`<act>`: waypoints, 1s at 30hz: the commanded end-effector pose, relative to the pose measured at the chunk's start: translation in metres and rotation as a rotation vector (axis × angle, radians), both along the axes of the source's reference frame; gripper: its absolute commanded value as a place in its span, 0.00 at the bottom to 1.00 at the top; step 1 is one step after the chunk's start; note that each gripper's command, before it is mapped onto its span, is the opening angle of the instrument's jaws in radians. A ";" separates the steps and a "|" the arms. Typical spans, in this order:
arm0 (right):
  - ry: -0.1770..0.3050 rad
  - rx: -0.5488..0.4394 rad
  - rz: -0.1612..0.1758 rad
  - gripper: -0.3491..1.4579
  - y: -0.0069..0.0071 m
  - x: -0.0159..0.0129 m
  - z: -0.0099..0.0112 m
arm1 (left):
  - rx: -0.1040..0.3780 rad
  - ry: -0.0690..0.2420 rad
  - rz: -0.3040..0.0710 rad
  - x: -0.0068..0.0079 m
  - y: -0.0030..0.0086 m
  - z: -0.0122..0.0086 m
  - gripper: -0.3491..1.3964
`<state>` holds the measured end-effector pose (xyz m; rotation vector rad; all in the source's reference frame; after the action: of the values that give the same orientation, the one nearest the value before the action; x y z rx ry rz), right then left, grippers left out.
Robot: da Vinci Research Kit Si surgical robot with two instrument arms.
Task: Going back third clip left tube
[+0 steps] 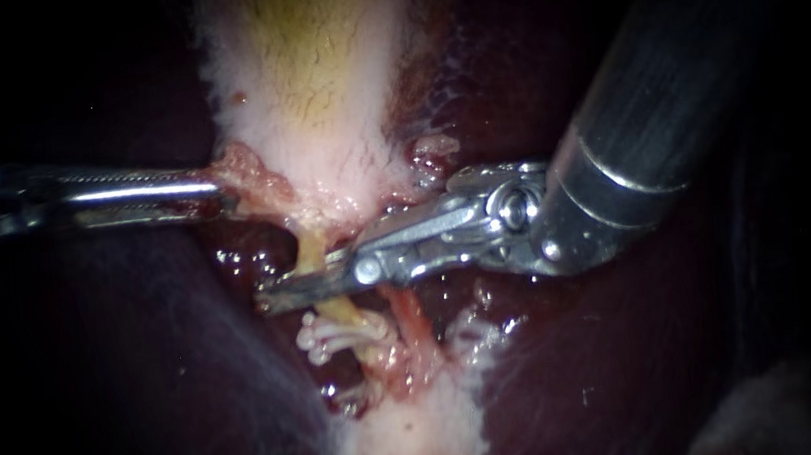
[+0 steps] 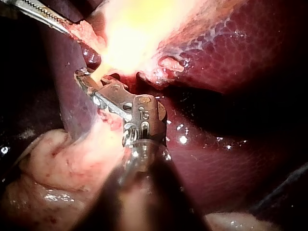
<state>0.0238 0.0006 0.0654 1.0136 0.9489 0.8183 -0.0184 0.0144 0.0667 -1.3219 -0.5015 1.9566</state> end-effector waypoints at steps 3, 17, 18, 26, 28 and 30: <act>0.029 0.012 -0.004 0.19 -0.0003 0.0002 0.0000 | 0.000 0.000 0.000 0.0001 0.0000 -0.0001 0.00; 0.098 -0.053 0.037 0.46 -0.0020 0.0019 0.0027 | 0.000 0.000 0.001 0.0001 0.0000 -0.0001 0.00; 0.094 -0.062 0.043 0.46 -0.0020 0.0019 0.0031 | 0.000 0.000 0.001 0.0001 0.0000 -0.0001 0.00; 0.074 -0.197 0.057 0.47 -0.0003 0.0004 0.0056 | -0.001 0.001 0.000 0.0001 -0.0002 -0.0001 0.00; 0.068 -0.227 0.044 0.47 -0.0001 0.0000 0.0059 | -0.001 0.001 0.000 0.0001 -0.0002 -0.0001 0.00; 0.072 -0.272 0.028 0.47 0.0001 -0.0006 0.0062 | -0.002 0.001 0.000 0.0000 -0.0003 -0.0001 0.00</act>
<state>0.0229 0.0008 0.0717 0.7926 1.1083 0.6469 -0.0184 0.0140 0.0665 -1.3221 -0.5013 1.9578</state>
